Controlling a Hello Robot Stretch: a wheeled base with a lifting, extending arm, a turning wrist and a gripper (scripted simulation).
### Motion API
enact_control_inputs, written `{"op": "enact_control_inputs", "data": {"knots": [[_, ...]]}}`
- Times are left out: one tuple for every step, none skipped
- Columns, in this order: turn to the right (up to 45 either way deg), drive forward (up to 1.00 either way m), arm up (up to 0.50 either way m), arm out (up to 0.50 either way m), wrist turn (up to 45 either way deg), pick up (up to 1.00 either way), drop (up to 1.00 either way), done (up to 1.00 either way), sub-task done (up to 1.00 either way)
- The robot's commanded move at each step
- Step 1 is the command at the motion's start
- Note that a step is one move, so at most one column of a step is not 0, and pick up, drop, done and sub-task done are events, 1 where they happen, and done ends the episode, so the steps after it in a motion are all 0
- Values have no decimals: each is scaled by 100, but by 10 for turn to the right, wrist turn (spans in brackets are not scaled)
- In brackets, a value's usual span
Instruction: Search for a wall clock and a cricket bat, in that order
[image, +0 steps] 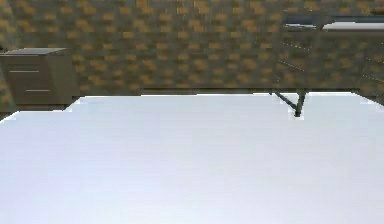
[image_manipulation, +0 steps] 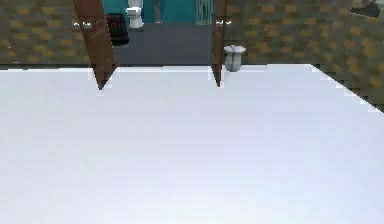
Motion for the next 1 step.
{"op": "enact_control_inputs", "data": {"knots": [[0, 80, 0, 0, 0, 0, 0, 0, 0]]}}
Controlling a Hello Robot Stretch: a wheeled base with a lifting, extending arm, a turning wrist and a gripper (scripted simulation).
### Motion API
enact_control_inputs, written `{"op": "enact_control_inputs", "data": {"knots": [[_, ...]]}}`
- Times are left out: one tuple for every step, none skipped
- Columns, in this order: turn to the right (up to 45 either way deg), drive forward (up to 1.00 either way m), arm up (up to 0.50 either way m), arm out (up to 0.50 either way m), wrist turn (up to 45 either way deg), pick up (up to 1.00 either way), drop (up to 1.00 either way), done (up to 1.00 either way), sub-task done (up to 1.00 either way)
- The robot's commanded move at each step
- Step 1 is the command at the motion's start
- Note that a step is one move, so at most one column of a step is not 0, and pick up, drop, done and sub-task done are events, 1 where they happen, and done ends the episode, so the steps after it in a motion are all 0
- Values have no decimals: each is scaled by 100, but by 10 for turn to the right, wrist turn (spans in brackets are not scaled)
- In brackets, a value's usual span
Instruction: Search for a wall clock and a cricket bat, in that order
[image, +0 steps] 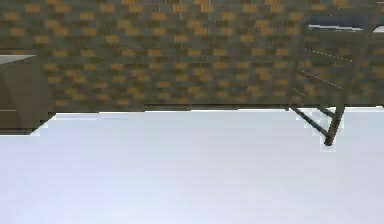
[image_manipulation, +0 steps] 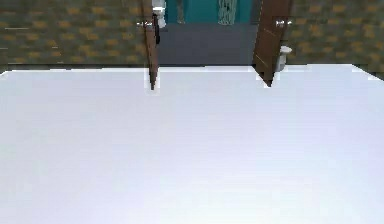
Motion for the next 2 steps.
{"op": "enact_control_inputs", "data": {"knots": [[-450, 0, 0, 0, 0, 0, 0, 0, 0], [-90, 0, 0, 0, 0, 0, 0, 0, 0]]}}
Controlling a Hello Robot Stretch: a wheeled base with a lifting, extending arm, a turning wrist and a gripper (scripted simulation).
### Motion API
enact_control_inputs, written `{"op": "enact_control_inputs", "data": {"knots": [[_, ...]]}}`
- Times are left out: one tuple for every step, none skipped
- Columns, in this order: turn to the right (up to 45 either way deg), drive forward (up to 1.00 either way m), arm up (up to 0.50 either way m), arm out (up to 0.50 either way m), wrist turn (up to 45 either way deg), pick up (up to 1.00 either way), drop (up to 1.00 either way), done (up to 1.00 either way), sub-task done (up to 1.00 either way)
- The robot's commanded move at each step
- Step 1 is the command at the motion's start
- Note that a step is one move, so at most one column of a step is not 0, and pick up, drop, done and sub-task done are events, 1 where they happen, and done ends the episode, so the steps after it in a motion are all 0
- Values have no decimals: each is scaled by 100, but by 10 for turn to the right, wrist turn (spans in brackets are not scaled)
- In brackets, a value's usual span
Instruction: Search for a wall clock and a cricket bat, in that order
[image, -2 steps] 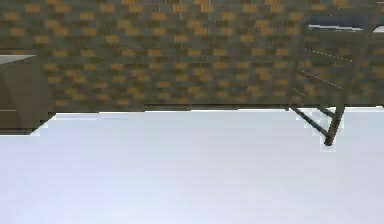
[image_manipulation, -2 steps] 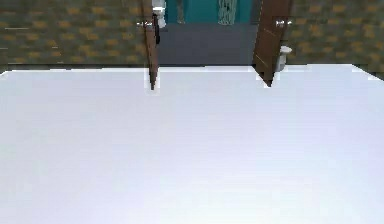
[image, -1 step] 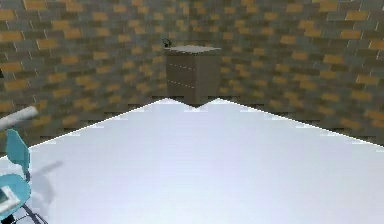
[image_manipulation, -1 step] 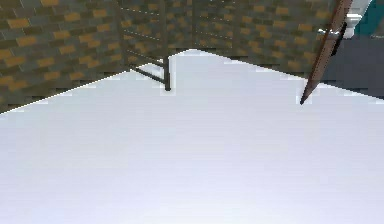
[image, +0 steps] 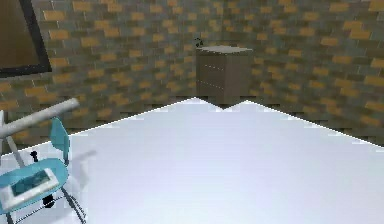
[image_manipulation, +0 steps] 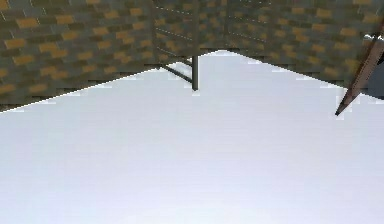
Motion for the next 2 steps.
{"op": "enact_control_inputs", "data": {"knots": [[-30, 0, 0, 0, 0, 0, 0, 0, 0], [0, 55, 0, 0, 0, 0, 0, 0, 0]]}}
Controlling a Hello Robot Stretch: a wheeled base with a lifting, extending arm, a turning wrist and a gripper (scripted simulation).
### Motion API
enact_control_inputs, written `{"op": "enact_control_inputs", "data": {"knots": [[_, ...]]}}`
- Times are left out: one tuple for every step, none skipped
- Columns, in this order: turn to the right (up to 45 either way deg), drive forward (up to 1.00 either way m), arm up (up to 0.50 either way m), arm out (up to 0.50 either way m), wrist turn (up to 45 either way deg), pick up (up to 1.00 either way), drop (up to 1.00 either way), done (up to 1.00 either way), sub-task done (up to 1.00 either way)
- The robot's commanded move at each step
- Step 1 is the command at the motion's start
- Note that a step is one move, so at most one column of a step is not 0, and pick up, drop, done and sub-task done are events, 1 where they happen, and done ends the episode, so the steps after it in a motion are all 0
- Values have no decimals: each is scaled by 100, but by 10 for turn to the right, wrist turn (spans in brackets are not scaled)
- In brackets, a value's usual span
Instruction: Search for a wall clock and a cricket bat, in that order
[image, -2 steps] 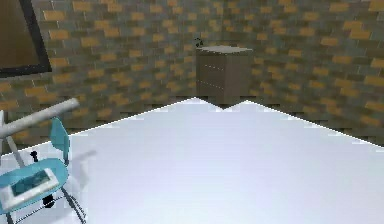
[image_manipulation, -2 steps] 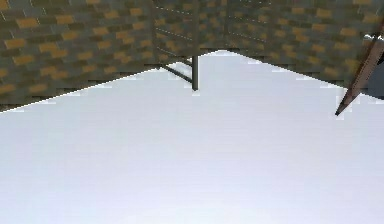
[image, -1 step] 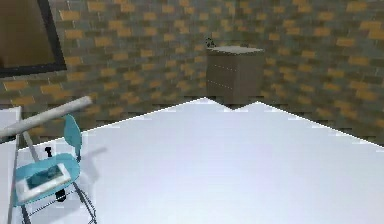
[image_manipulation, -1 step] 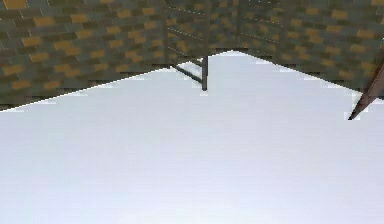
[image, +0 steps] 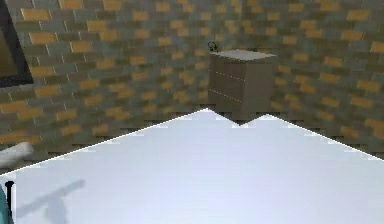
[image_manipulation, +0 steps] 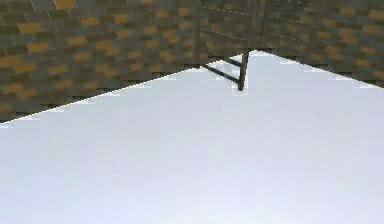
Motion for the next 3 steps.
{"op": "enact_control_inputs", "data": {"knots": [[-450, 0, 0, 0, 0, 0, 0, 0, 0], [-300, 0, 0, 0, 0, 0, 0, 0, 0], [0, 0, 0, 0, 0, 0, 0, 100, 0]]}}
